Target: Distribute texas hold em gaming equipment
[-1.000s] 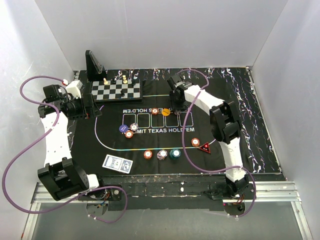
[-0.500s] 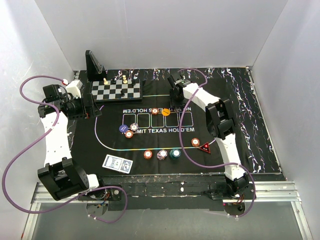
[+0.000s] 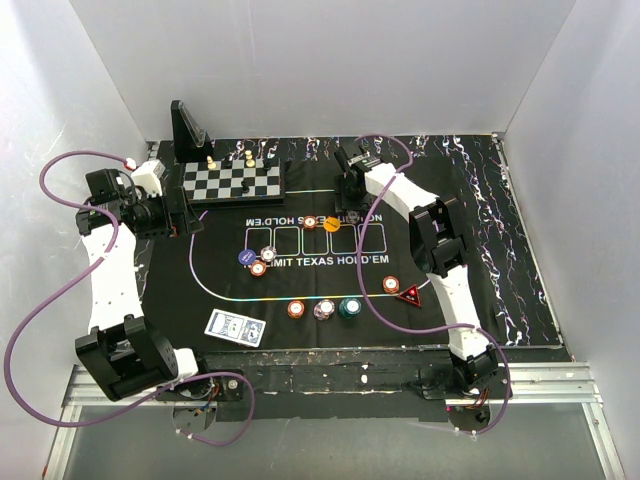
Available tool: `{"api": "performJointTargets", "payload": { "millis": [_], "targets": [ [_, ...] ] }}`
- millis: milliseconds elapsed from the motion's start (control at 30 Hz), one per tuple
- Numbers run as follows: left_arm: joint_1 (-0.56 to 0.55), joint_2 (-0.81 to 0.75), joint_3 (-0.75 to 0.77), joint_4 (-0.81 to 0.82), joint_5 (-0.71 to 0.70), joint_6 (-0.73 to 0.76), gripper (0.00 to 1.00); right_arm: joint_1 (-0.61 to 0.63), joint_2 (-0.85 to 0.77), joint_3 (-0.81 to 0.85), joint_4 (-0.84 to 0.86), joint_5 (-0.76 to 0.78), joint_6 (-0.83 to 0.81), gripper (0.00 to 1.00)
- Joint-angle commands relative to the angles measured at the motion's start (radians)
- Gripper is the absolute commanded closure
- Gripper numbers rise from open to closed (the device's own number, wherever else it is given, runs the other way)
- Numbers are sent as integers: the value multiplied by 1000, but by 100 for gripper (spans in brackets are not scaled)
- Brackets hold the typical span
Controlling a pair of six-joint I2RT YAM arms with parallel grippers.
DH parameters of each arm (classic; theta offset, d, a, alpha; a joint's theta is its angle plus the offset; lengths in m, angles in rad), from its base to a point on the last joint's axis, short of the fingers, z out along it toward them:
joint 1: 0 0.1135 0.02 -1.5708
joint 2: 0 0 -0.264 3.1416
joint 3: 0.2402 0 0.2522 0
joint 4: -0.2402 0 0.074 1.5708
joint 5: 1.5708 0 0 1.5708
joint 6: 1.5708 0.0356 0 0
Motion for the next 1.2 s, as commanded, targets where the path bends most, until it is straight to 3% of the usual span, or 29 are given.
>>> {"api": "performJointTargets", "payload": {
  "millis": [0, 300, 467, 667, 900, 1167],
  "targets": [
    [6, -14, 10, 8, 12, 10, 0, -4, 2, 38, -37, -17, 1, 32],
    [7, -35, 7, 5, 18, 0, 0, 17, -167, -1, -66, 49, -13, 26],
    [6, -44, 9, 6, 27, -10, 0, 114, -368, -157, -23, 119, -35, 23],
    [6, -70, 3, 2, 27, -9, 0, 305, -549, -419, 29, 55, -67, 18],
    [6, -83, 3, -9, 29, -6, 0, 439, -564, -597, 49, -66, -48, 12],
    [9, -90, 19, -26, 26, -1, 0, 479, -521, -634, 80, -129, -47, 10]
  ]
}}
